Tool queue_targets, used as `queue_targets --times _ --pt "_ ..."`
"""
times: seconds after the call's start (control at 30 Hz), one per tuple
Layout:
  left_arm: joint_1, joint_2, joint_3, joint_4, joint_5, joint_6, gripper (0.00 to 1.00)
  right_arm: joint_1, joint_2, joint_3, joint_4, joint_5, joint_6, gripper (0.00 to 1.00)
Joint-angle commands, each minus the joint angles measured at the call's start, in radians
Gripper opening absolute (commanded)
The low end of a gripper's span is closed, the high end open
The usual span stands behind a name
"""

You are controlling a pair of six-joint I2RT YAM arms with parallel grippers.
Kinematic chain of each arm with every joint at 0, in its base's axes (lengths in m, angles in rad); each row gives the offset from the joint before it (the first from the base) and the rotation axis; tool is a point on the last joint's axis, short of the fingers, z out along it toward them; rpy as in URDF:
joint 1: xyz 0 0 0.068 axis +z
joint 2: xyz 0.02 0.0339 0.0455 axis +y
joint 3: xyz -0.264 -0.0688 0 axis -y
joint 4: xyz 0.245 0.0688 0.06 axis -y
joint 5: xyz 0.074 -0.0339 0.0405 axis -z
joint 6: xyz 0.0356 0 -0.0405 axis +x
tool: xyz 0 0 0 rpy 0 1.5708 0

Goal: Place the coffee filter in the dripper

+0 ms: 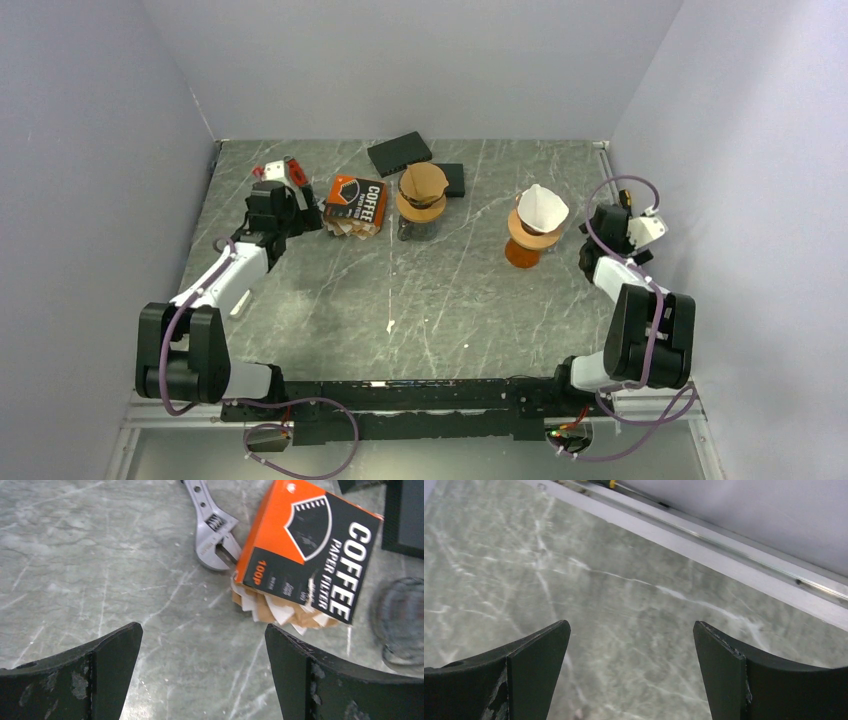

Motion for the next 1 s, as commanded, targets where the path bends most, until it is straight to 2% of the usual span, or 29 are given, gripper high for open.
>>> queue_targets --times 0.0,0.13,0.2,0.27,0.43,0.5,0.57,0.7,0.8,0.93,0.97 --pt "0.006 -0.014 -0.107 0.230 -0.114 0.041 1.00 -0.010 -0.111 -0.136 0.207 0.057 -0.045 1.00" --pt "0.006 0.019 -0.181 0.325 -0.146 0.086 1.00 0.002 -0.168 -0.240 0.374 -0.006 -0.188 1.00" --pt "0.007 0.038 -0.196 0.371 -0.160 0.102 1.00 0.017 -0.158 -0.289 0.463 -0.040 -0.259 1.00" --pt "0.006 0.038 -0.206 0.379 -0.150 0.143 1.00 0.034 -0.146 -0.360 0.631 -0.118 -0.349 1.00" --pt "-0.002 0.052 -0.297 0.501 -0.202 0.197 1.00 0.088 -0.089 -0.441 0.885 -0.237 -0.447 1.00" --pt "-0.023 0.059 -0.350 0.632 -0.214 0.246 1.00 0.123 -0.081 -0.432 0.875 -0.247 -0.489 1.00" --pt "-0.027 0.092 -0.423 0.823 -0.202 0.337 1.00 0.148 -0.050 -0.455 0.957 -0.280 -0.538 1.00" --pt "-0.028 0.208 -0.508 1.123 -0.183 0.408 1.00 0.167 0.046 -0.473 1.094 -0.303 -0.571 1.00" --pt "-0.005 0.242 -0.513 1.159 -0.174 0.377 0.99 0.188 0.043 -0.441 1.023 -0.258 -0.577 1.00" --pt "0.056 0.257 -0.501 1.112 -0.078 0.335 0.99 0.194 0.051 -0.442 1.036 -0.251 -0.583 1.00" --pt "0.066 0.290 -0.498 1.152 -0.068 0.340 1.00 0.194 0.050 -0.442 1.032 -0.251 -0.583 1.00"
